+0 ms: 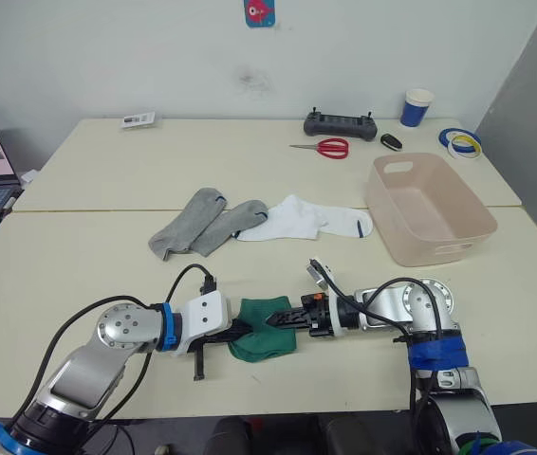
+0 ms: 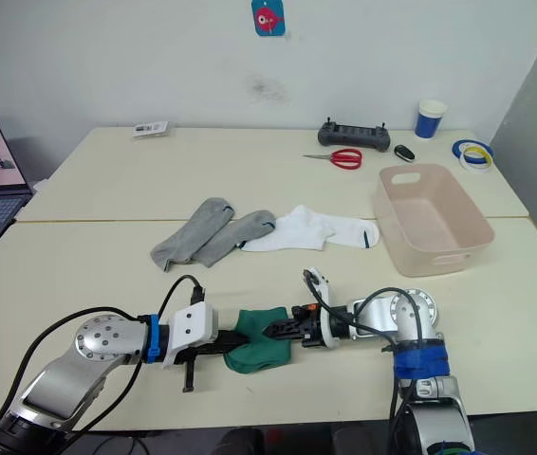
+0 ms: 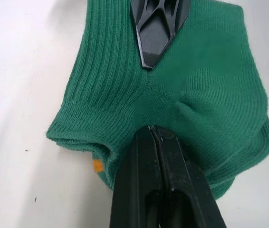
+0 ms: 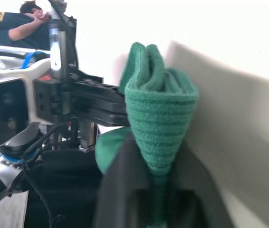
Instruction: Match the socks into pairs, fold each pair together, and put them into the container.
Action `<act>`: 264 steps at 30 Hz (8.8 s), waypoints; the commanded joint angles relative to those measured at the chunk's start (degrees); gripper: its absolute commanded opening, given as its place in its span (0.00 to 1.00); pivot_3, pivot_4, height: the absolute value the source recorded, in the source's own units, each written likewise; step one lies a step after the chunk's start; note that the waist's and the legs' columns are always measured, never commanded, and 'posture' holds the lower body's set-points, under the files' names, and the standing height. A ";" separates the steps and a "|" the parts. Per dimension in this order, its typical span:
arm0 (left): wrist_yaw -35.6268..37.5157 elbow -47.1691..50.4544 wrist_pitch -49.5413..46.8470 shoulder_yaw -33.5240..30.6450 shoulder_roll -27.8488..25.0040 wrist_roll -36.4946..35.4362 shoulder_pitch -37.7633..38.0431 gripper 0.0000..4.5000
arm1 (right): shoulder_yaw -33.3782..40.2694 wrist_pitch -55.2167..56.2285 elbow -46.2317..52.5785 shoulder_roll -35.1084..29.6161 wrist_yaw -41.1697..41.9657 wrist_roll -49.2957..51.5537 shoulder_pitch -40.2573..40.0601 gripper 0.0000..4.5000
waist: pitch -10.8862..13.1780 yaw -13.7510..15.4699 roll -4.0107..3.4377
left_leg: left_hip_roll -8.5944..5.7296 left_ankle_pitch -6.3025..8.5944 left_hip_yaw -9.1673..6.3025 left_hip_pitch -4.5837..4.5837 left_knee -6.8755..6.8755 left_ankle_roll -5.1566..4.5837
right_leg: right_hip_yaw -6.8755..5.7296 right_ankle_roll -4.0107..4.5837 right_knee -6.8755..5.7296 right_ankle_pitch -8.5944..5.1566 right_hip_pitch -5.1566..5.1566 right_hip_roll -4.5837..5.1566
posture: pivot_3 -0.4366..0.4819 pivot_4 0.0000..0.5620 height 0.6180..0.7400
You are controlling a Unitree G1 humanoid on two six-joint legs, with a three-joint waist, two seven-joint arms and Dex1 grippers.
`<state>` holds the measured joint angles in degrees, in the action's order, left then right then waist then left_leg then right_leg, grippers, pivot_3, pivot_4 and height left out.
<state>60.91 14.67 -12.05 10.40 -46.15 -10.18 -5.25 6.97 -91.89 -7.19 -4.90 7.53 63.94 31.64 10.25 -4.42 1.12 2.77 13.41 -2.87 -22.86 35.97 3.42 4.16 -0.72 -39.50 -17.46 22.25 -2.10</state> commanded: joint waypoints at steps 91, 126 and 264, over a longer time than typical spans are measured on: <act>-13.68 -0.83 -23.58 0.01 21.89 -14.23 -42.24 1.00 | -18.30 96.87 -33.20 -50.90 62.85 -75.97 35.72 0.99 | 0.59 2.53 0.00 | -0.17 -0.10 0.24 -0.15 0.14 0.17 | 0.07 -0.07 0.37 0.31 -0.07 0.27 | 0.48 0.27 1.00; -42.65 10.37 -0.80 -15.71 30.15 -0.14 17.78 1.00 | -9.76 71.67 30.95 -13.82 18.33 -60.88 -31.70 0.99 | 0.40 2.58 -0.03 | -0.19 -0.10 -0.09 0.03 0.47 0.20 | 0.02 -0.21 -0.41 -0.05 -0.18 0.25 | 0.48 0.27 1.00; -14.80 8.35 -15.11 -25.54 1.75 -10.55 8.30 0.00 | -16.08 61.70 30.19 -21.24 32.27 -46.94 -8.44 1.00 | 0.43 2.37 0.07 | -0.02 -0.10 -0.13 -0.02 0.11 0.20 | -0.06 -0.06 -0.37 -0.09 0.06 0.25 | 0.48 0.27 1.00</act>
<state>45.27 19.21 -25.47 -13.12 -43.24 -18.47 2.70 -10.30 -30.72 20.47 -25.85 39.42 16.12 23.22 10.68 -2.05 1.19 2.75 13.30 -3.00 -22.89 36.08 3.62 4.10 -0.77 -39.87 -17.55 22.31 -1.86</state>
